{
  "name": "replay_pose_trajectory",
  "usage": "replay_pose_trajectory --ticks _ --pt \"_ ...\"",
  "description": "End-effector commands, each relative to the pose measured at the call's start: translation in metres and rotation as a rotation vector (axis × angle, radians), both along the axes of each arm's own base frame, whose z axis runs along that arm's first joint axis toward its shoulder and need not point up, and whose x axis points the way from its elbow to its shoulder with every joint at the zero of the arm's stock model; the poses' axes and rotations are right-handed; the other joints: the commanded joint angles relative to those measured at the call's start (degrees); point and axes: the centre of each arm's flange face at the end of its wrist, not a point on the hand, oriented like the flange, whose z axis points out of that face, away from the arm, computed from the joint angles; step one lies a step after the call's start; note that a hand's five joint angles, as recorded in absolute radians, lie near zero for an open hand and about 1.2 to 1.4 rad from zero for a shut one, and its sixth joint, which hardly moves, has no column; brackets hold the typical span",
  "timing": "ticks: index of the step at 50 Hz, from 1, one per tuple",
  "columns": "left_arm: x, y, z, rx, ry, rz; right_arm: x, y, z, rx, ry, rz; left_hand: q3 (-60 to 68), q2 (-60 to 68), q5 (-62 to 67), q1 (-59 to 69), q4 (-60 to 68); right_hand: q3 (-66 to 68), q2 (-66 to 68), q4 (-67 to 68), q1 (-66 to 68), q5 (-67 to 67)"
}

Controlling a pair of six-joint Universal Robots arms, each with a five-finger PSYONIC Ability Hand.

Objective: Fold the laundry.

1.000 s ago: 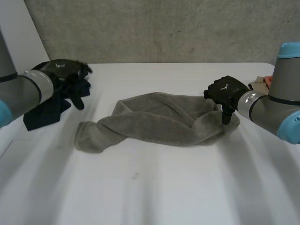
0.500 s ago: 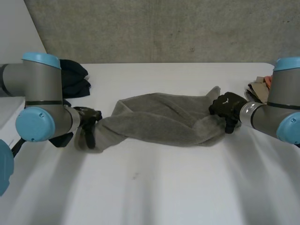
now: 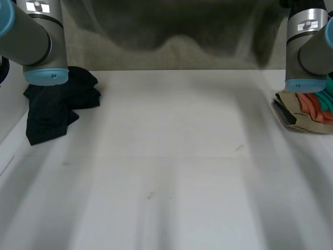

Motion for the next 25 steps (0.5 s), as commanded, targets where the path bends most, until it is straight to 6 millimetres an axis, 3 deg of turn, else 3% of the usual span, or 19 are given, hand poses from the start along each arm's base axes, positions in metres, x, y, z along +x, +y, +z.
replay_pose_trajectory --ticks 1,2,5,6,9,10,12,14,18,22,23,24,25 --pt "0.006 -0.005 -0.052 0.179 -0.041 0.012 0.015 0.008 -0.053 0.169 0.093 0.107 12.1 11.6 14.2 12.8 11.5 12.0 12.5 11.5 16.7 12.4" --pt "0.007 -0.005 -0.075 0.259 -0.065 0.017 0.014 0.01 -0.074 0.239 0.127 0.125 12.1 11.6 14.2 12.8 11.5 12.0 12.5 11.5 16.7 12.4" --pt "0.008 0.0 -0.114 0.388 -0.112 0.017 0.009 0.016 -0.109 0.355 0.171 0.148 12.1 11.6 14.2 12.8 11.5 12.0 12.5 11.5 16.7 12.4" --pt "0.008 0.006 -0.142 0.474 -0.145 0.012 0.005 0.023 -0.133 0.441 0.199 0.162 12.1 11.6 14.2 12.8 11.5 12.0 12.5 11.5 16.7 12.4" --pt "0.007 0.019 -0.184 0.595 -0.202 -0.004 0.001 0.038 -0.173 0.569 0.251 0.194 12.1 11.6 14.2 12.8 11.5 12.0 12.5 11.5 16.7 12.4" --pt "0.006 0.028 -0.208 0.662 -0.246 -0.014 -0.001 0.048 -0.194 0.641 0.285 0.212 12.1 11.6 14.2 12.8 11.5 12.0 12.5 11.5 16.7 12.4" --pt "0.006 0.042 -0.238 0.743 -0.323 -0.014 -0.004 0.059 -0.215 0.702 0.333 0.232 12.1 11.6 14.2 12.8 11.5 12.0 12.5 11.5 16.7 12.4" --pt "0.009 0.049 -0.251 0.781 -0.376 -0.003 -0.008 0.074 -0.238 0.773 0.402 0.246 11.3 10.8 13.3 12.0 10.7 12.0 12.5 11.5 16.7 12.4" --pt "0.016 0.068 -0.265 0.858 -0.493 0.033 -0.017 0.088 -0.251 0.839 0.491 0.234 1.2 0.7 3.3 1.9 0.7 10.5 11.0 10.0 15.2 10.9" --pt "0.019 0.082 -0.25 0.881 -0.539 0.041 -0.025 0.094 -0.23 0.878 0.491 0.202 -19.3 -19.8 -17.2 -18.6 -19.8 -9.5 -8.9 -10.0 -4.8 -9.1" --pt "0.02 0.085 -0.246 0.884 -0.541 0.038 -0.027 0.096 -0.225 0.893 0.478 0.194 -27.2 -27.7 -25.1 -26.5 -27.7 -19.7 -19.2 -20.2 -15.0 -19.3" --pt "0.019 0.09 -0.239 0.881 -0.543 0.032 -0.029 0.098 -0.217 0.917 0.454 0.188 -44.6 -45.1 -42.5 -43.9 -45.1 -32.2 -31.6 -32.6 -27.4 -31.7" --pt "0.019 0.092 -0.235 0.879 -0.547 0.032 -0.031 0.099 -0.212 0.928 0.44 0.186 -52.4 -52.9 -50.3 -51.7 -53.0 -35.9 -35.4 -36.4 -31.2 -35.5"
